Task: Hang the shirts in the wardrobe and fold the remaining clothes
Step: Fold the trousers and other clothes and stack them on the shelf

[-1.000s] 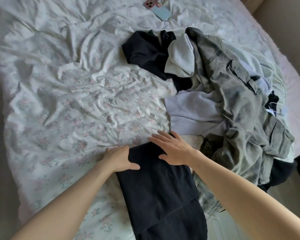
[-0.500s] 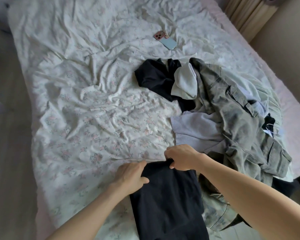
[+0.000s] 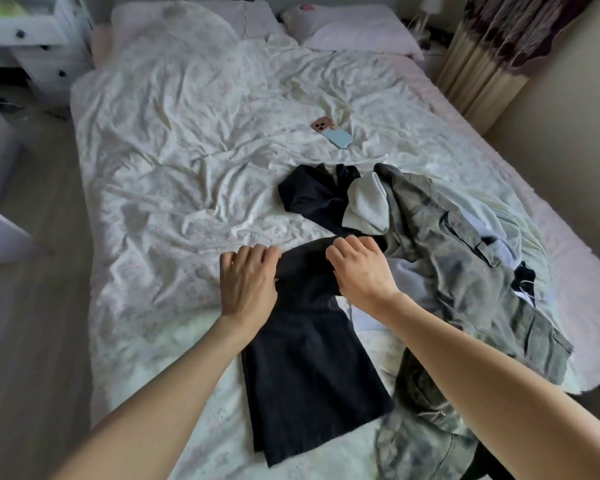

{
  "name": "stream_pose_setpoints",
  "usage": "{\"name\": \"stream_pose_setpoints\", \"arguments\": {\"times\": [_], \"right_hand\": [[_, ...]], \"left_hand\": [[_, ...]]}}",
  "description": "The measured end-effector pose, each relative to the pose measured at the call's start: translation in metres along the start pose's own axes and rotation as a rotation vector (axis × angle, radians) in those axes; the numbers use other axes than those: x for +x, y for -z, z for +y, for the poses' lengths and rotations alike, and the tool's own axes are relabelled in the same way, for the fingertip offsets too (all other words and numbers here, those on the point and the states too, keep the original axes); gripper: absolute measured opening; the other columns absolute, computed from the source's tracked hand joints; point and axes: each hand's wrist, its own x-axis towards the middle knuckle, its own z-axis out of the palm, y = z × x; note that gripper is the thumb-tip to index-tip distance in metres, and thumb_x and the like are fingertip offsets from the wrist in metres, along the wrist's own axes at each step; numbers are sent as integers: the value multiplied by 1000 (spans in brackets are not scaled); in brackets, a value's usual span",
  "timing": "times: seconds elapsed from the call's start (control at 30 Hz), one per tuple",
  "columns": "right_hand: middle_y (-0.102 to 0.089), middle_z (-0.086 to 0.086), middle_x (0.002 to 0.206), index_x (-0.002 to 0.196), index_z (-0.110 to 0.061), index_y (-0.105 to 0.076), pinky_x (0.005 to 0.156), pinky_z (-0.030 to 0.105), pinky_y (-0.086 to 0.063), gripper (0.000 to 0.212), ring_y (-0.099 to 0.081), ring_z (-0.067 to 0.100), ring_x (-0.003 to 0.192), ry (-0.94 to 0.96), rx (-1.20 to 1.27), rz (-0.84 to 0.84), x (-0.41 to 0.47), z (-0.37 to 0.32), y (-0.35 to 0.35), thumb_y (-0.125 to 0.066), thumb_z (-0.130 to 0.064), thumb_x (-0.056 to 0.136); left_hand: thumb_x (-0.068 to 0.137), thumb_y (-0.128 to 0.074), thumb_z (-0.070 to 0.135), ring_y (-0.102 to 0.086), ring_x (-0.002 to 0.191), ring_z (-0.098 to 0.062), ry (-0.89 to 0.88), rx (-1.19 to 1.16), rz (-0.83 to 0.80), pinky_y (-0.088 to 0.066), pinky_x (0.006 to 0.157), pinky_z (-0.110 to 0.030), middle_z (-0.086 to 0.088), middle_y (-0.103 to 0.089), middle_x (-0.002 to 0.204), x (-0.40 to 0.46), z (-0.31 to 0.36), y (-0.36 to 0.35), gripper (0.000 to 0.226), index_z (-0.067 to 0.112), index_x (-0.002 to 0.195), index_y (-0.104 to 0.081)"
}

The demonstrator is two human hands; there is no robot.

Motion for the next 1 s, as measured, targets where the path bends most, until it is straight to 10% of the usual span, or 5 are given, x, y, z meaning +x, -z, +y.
{"name": "stream_pose_setpoints", "arguments": {"times": [0.37, 0.63, 0.87, 1.0], "right_hand": [[-50, -2, 59, 66, -16, -60, 88, 40, -43, 26, -55, 21, 58, 77, -54, -201, -164, -42, -58, -76, -5, 48], [-55, -8, 60, 67, -21, -67, 58, 23, -50, 30, -56, 13, 55, -65, 144, -326, -220, -67, -99, -85, -15, 44], [-56, 12, 128, 127, -14, -56, 96, 56, -39, 47, -52, 32, 120, -398, 281, -81, -177, -74, -114, -64, -15, 81], [-27, 9, 153, 146, -27, -27, 105, 64, -19, 56, -23, 35, 140, -450, 284, -264, -165, -85, -146, -45, -36, 94]], "left_hand": [[42, -76, -6, -61, 71, -20, -291, -200, -196, -46, 80, -34, 5, -69, 87, -161, 36, -37, 42, 17, 77, -69], [54, -84, 22, -58, 61, -15, -232, -145, -494, -54, 68, -29, 8, -60, 62, -219, 34, -61, 21, 19, 58, -63], [72, -72, 11, -56, 115, -36, -146, -114, -323, -44, 96, -52, -16, -60, 122, -165, 29, -86, 46, 6, 117, -63], [94, -40, 42, -6, 144, -35, -163, 7, -519, -7, 113, -54, -11, -10, 157, -142, 19, -127, 65, 25, 149, -8]]}}
